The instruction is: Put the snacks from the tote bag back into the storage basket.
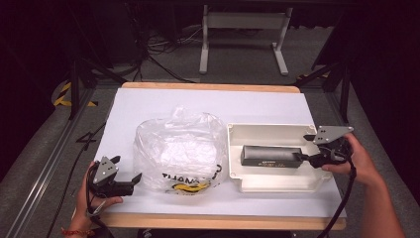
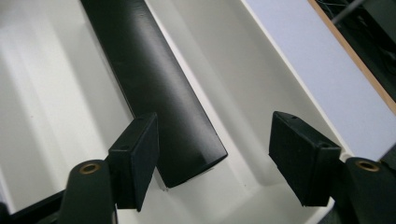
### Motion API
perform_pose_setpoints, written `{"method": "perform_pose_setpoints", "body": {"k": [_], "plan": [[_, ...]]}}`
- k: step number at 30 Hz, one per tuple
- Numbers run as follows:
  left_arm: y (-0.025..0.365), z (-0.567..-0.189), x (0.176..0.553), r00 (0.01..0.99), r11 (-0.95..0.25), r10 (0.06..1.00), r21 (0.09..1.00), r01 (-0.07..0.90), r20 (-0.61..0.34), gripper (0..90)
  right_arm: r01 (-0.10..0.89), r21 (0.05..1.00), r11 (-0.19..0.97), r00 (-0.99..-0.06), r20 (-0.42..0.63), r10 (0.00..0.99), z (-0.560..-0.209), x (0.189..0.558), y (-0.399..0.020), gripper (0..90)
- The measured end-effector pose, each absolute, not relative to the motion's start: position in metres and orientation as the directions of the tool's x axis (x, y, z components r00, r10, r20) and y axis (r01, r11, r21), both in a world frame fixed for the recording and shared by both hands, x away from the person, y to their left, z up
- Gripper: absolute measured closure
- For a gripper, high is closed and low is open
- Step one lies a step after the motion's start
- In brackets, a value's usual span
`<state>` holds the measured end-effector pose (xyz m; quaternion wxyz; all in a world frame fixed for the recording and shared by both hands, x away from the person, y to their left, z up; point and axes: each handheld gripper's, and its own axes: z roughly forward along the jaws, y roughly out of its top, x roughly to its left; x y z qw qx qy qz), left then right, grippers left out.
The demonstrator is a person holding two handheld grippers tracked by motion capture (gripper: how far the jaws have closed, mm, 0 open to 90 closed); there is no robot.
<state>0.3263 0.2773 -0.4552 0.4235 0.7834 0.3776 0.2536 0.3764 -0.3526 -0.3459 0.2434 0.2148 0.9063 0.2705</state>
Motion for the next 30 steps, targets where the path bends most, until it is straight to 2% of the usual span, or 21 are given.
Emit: {"method": "perform_pose_setpoints", "body": {"k": [14,30], "plan": [[0.278,-0.455,0.326,0.587,-0.357,0.806,0.855,0.377,0.077,5.1,0.285,0.663,0.693,-0.722,-0.326,0.61,-0.346,0.358,-0.358,28.1],[0.277,-0.455,0.326,0.586,-0.358,0.807,0.853,0.38,0.078,5.2,0.328,0.722,0.609,-0.612,-0.329,0.72,-0.35,0.332,-0.368,14.1]]}}
